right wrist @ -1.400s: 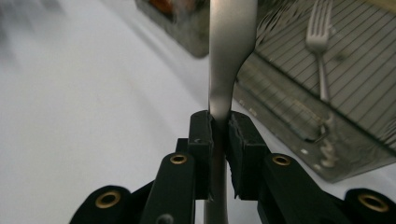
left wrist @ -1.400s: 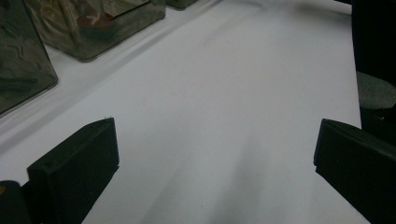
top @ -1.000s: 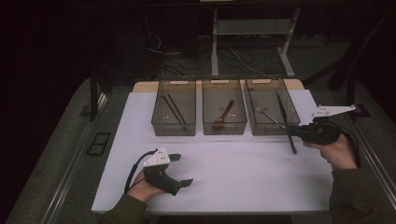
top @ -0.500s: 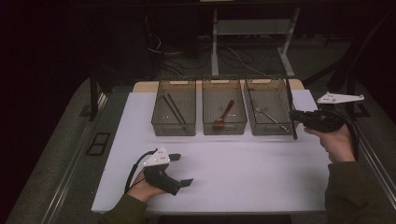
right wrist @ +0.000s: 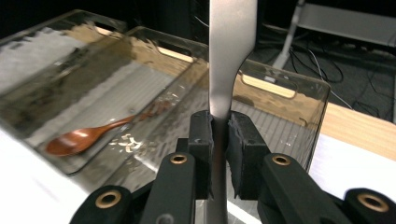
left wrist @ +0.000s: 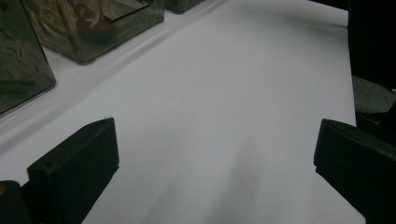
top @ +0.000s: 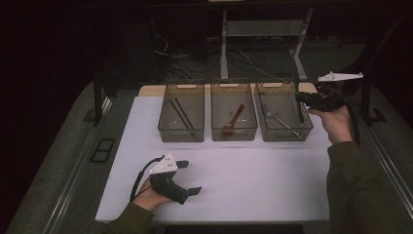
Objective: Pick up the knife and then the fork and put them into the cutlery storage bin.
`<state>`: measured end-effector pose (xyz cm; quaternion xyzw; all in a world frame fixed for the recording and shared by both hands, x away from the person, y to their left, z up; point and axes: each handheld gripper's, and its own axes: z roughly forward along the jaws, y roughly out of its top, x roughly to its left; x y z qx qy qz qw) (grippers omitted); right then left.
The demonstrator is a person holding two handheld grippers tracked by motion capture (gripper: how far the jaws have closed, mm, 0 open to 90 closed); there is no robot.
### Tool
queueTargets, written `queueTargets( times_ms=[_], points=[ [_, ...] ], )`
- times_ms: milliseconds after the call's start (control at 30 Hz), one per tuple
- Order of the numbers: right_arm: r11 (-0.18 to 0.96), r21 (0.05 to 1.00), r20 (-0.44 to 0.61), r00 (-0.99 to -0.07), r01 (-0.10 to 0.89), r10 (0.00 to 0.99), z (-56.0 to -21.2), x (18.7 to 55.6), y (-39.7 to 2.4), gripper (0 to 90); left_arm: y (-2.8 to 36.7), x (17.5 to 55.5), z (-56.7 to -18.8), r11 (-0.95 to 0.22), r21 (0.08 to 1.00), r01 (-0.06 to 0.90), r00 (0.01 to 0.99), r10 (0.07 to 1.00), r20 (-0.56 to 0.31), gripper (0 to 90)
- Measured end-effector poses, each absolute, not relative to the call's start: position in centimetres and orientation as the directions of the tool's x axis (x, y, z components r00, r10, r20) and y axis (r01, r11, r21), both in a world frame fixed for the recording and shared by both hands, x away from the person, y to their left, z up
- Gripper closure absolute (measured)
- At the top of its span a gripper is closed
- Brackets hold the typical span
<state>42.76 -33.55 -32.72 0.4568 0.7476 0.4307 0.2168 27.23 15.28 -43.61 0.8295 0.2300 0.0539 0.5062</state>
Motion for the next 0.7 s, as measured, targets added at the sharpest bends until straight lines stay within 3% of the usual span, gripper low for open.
queueTargets(
  times_ms=[267,533,600,700],
  points=[
    [0.259,0.727,0.08,-0.453,0.636,0.888,-36.7,45.5,-33.0,80.1,15.2,27.5,-43.7,-0.379,0.862,0.338,0.886,0.436,-0.156,0.0],
    [0.285,0.64,0.071,-0.424,0.714,0.903,-38.9,45.9,-33.1,79.2,15.1,27.5,-43.7,-0.38,0.862,0.335,0.888,0.433,-0.155,0.0],
    [0.283,0.658,0.065,-0.427,0.698,0.902,-39.1,45.6,-33.2,77.8,15.1,27.5,-43.7,-0.379,0.862,0.337,0.887,0.436,-0.156,0.0],
    [0.238,0.704,0.115,-0.439,0.669,0.891,-38.7,44.8,-33.7,68.6,15.2,27.5,-43.8,-0.38,0.861,0.338,0.886,0.436,-0.155,0.0]
  ],
)
